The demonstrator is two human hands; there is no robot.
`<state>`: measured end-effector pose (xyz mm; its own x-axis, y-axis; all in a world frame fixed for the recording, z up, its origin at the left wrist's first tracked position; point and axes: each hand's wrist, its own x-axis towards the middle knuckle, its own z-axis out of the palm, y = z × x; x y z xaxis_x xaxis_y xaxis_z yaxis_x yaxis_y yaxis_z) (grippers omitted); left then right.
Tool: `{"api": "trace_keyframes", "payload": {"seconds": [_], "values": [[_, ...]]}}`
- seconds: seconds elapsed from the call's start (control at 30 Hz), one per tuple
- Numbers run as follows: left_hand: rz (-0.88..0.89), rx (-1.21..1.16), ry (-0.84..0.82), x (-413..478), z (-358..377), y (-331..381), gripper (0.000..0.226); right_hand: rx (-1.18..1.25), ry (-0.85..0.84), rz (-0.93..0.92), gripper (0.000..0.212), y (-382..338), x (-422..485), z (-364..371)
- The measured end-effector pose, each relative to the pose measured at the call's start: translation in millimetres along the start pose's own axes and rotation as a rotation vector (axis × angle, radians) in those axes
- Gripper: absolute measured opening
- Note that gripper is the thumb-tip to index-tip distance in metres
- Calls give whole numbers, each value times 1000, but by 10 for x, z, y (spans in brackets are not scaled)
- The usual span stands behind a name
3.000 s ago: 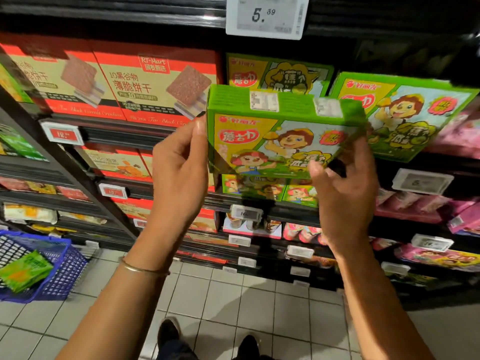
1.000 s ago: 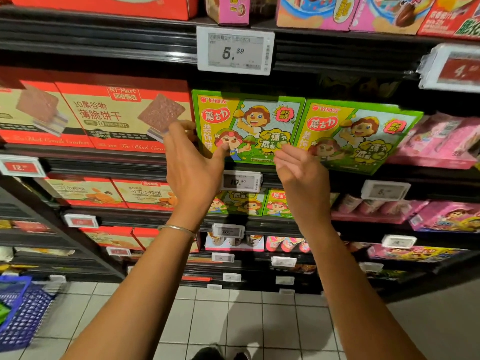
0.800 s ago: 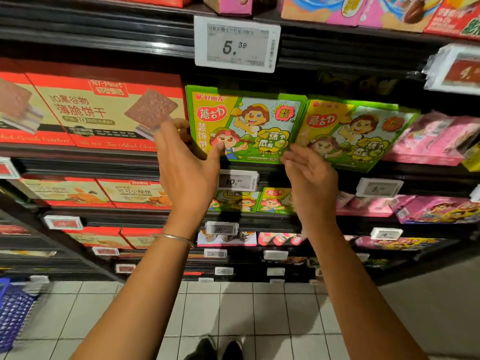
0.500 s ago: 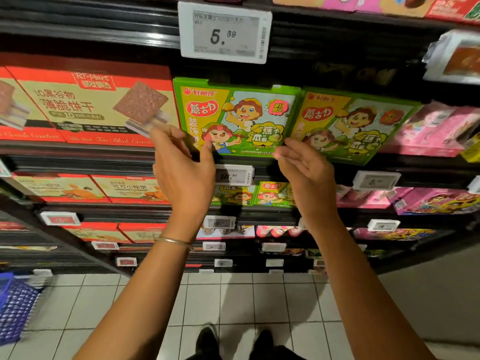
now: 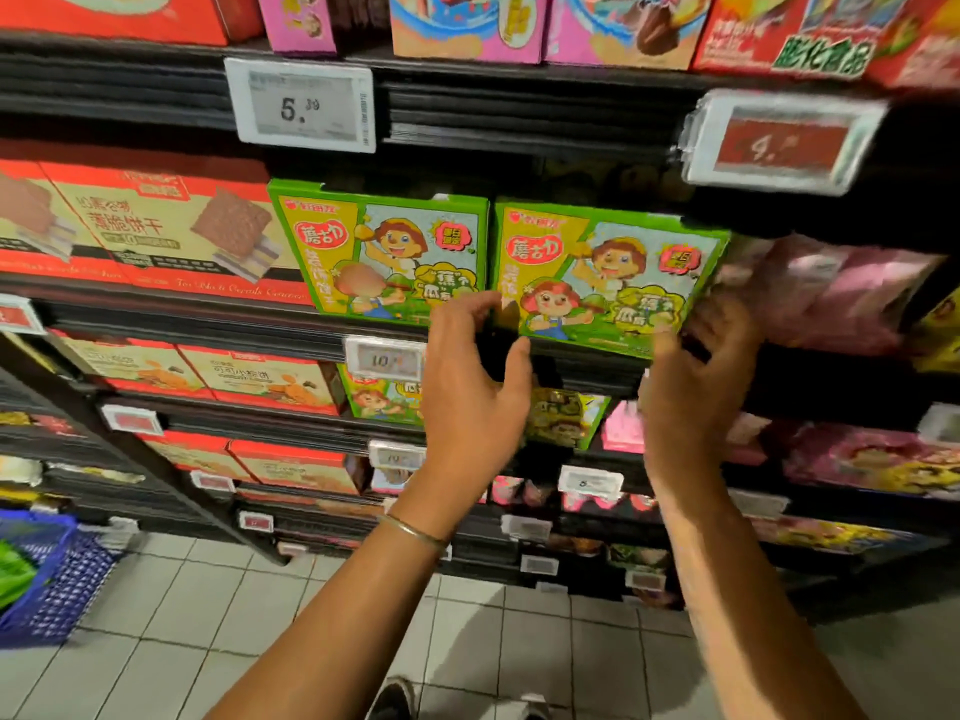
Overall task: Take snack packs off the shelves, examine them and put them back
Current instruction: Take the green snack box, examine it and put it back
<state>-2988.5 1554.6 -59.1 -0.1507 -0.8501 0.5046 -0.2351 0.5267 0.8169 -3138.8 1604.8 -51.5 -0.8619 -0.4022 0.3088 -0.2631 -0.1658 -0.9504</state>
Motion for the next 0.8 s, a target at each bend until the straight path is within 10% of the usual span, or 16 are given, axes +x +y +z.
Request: {"api": "trace_keyframes", "payload": {"seconds": [0.17, 0.8], "values": [[-60, 14, 28, -19, 135, 81, 53, 6, -119, -21, 69, 53, -2, -63], [-222, -237, 76, -214, 58, 39, 33, 465, -204, 122, 27, 90, 66, -595]]}}
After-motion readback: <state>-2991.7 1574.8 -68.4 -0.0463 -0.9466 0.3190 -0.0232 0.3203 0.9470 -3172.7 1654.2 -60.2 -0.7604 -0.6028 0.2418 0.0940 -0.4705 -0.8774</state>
